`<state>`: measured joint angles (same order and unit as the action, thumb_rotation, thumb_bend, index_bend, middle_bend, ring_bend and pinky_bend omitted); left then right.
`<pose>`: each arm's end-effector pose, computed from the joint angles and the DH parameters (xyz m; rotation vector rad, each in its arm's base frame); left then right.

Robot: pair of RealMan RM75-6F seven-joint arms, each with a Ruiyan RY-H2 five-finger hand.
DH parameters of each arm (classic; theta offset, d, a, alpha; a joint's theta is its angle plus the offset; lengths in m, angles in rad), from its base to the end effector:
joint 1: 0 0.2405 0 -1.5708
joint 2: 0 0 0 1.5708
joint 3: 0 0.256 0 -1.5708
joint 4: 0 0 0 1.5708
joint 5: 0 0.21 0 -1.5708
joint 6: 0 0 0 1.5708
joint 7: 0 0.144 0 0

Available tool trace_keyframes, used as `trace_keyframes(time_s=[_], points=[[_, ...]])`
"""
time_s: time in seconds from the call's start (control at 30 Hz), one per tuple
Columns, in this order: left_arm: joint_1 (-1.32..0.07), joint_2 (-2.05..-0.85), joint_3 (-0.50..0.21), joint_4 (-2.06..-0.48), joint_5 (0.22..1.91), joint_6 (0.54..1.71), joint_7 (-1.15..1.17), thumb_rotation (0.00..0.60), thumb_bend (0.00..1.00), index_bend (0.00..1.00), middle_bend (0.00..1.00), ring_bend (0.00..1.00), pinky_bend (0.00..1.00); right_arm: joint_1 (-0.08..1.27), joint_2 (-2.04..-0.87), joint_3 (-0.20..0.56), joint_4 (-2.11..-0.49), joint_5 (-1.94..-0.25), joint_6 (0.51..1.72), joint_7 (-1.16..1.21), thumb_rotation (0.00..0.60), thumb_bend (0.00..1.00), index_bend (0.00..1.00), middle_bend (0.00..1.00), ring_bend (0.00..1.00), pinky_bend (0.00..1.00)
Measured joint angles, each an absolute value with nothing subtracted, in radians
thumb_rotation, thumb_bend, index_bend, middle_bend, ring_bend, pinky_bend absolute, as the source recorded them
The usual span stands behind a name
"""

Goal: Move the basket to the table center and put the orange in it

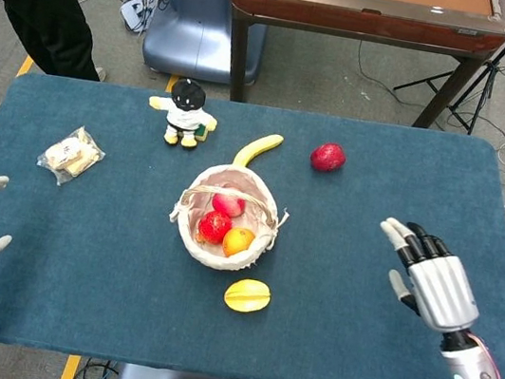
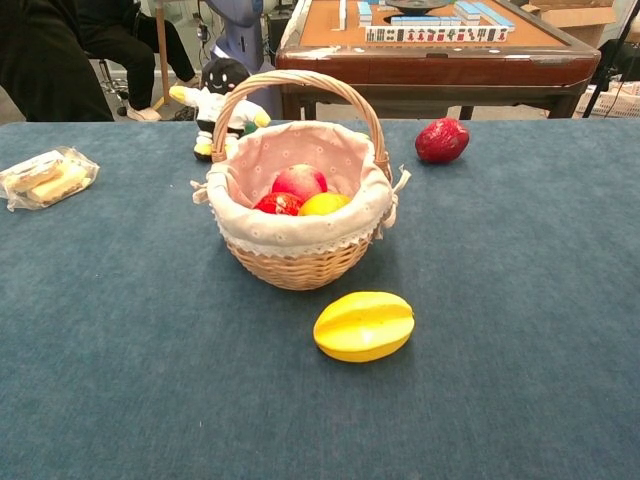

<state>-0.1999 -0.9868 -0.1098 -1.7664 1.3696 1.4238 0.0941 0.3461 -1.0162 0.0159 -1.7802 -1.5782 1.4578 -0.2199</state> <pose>-0.2793 0.2241 0.1925 -1.3764 -0.8395 -0.8916 -0.2249 -0.2369 0.1640 1.6652 -0.5898 0.9890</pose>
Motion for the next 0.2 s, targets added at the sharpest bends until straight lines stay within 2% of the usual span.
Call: trace_keyframes(time_s=[0.2], points=[[-0.182, -1.001, -0.098, -1.765, 1.379, 1.447, 0.112, 0.6, 0.21, 0.2, 0.23, 0.17, 0.22, 0.264, -1.003, 0.004, -1.74, -1.523, 1.516, -0.214, 0.6, 0.42, 0.14, 0.21, 0.18, 0.37]])
